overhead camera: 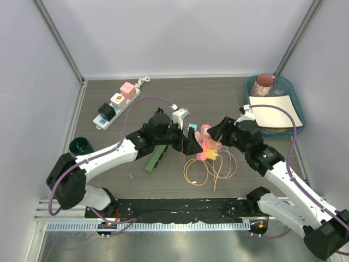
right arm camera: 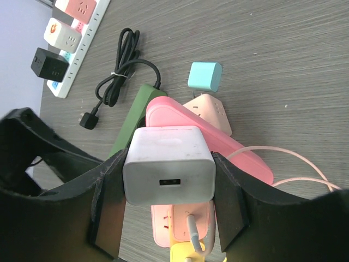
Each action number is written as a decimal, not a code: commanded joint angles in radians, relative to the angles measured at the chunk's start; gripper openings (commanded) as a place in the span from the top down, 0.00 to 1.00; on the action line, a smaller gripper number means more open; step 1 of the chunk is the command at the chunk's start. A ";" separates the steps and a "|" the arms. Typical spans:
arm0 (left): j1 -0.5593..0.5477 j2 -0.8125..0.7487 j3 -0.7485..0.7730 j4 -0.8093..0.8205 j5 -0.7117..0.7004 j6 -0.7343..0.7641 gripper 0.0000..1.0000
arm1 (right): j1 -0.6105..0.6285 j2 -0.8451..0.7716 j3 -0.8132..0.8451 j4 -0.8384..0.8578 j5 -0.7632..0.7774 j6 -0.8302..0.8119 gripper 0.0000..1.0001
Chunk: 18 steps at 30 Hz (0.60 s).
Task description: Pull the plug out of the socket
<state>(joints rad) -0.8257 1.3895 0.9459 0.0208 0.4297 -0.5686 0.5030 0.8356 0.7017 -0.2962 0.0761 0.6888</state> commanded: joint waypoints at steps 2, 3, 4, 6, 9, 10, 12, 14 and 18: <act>-0.024 0.068 -0.001 0.087 -0.095 0.016 0.06 | 0.014 -0.033 0.067 0.127 -0.016 0.051 0.84; -0.027 0.075 0.001 0.088 -0.095 0.015 0.07 | 0.012 -0.038 0.062 0.131 -0.015 0.054 0.84; -0.027 0.094 0.004 0.091 -0.095 0.015 0.07 | 0.014 -0.041 0.058 0.132 -0.013 0.058 0.83; -0.032 0.106 0.007 0.097 -0.098 0.015 0.08 | 0.016 -0.047 0.051 0.143 -0.013 0.064 0.84; -0.033 0.120 0.005 0.103 -0.123 0.012 0.10 | 0.016 -0.049 0.056 0.143 -0.021 0.069 0.84; -0.035 0.126 0.001 0.114 -0.129 0.010 0.11 | 0.017 -0.049 0.056 0.143 -0.019 0.072 0.84; -0.033 0.134 -0.013 0.136 -0.129 0.003 0.13 | 0.017 -0.052 0.055 0.149 -0.018 0.078 0.84; -0.036 0.149 -0.016 0.160 -0.112 -0.011 0.16 | 0.019 -0.050 0.056 0.150 -0.022 0.080 0.84; -0.039 0.169 -0.024 0.208 -0.082 -0.033 0.17 | 0.019 -0.053 0.051 0.154 -0.021 0.084 0.84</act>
<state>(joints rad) -0.8570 1.5394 0.9348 0.1215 0.3279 -0.5785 0.5152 0.8177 0.7036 -0.2752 0.0692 0.7330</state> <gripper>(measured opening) 0.838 0.606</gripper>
